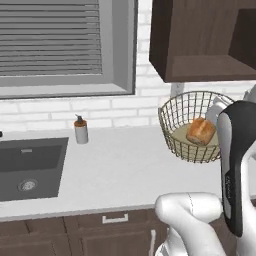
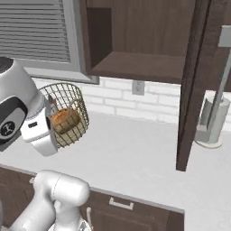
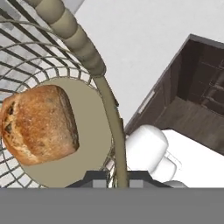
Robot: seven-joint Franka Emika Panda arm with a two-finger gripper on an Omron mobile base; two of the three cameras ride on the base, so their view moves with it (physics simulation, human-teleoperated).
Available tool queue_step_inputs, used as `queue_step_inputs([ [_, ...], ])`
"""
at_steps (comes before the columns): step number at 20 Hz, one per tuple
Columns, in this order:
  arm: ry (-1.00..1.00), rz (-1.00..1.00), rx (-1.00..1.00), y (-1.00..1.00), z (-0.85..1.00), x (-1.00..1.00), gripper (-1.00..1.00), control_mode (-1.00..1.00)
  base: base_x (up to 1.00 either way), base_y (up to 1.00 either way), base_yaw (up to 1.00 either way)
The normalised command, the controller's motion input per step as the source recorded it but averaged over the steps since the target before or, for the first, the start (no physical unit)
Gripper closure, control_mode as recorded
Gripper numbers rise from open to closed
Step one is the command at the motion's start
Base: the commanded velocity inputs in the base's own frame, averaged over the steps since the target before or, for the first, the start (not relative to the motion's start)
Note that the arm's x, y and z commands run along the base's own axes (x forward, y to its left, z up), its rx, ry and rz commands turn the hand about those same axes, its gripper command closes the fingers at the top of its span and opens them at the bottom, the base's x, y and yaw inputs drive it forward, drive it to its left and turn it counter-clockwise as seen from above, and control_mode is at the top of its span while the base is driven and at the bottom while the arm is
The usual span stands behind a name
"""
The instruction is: Open the cabinet, pick up the bread from the cabinet and place it in the basket. Then move the basket to the dining counter.
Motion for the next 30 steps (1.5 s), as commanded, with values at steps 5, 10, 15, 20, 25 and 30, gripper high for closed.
queue_step_inputs([
  [5, 0.0, 0.0, 0.0, 0.0, 0.0, 0.0, 1.0, 1.0, 0.0, 1.0, 0.6],
  [10, 0.0, 0.0, 0.0, 0.0, 0.0, 0.0, 1.0, 1.0, 0.0, 0.67, 0.82],
  [15, 0.0, 0.0, 0.0, 0.0, 0.0, 0.0, 1.0, 1.0, 0.0, 0.13, 0.98],
  [20, 0.0, 0.0, 0.0, 0.0, 0.0, 0.0, 1.0, 1.0, 0.0, 0.0, 1.0],
  [25, 0.0, 0.0, 0.0, 0.0, 0.0, 0.0, 1.0, 1.0, 0.0, 0.0, 1.0],
  [30, 0.0, 0.0, 0.0, 0.0, 0.0, 0.0, 1.0, 1.0, 0.09, 0.0, 1.0],
])
